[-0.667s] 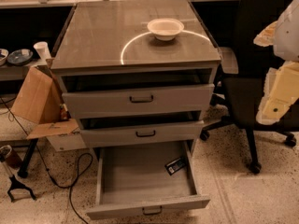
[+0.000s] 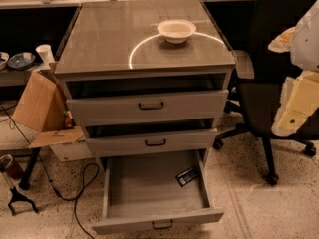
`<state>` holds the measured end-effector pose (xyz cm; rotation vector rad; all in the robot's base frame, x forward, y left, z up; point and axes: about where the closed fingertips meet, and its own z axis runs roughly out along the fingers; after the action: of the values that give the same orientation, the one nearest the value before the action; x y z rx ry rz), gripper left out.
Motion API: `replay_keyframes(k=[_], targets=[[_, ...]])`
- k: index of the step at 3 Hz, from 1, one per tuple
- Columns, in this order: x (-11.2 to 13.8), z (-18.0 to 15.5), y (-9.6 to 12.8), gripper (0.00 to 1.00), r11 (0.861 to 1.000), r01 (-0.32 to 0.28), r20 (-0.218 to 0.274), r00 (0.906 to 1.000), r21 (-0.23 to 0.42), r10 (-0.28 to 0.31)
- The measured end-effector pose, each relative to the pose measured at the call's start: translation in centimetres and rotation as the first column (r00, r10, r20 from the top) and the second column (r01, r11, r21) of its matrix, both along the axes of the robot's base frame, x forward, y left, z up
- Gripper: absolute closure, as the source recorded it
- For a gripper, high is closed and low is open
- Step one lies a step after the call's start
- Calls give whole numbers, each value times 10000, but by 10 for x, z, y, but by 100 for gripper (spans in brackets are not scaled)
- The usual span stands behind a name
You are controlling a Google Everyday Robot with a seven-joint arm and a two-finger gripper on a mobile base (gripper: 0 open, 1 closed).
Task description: Pick rxbar blueberry from bottom drawer and place on counter
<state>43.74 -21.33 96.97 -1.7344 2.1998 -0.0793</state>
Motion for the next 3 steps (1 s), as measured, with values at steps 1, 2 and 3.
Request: replay_keyframes(k=[1,2,3], targets=[[4,-72,33,0,9908,-1055,-324,9936,851,1086],[11,-159,65,0,9738,-1692,-629,9816,1519,1803],[19,-269,96,0,9647,-1848,-1345,9681,1874,2116]])
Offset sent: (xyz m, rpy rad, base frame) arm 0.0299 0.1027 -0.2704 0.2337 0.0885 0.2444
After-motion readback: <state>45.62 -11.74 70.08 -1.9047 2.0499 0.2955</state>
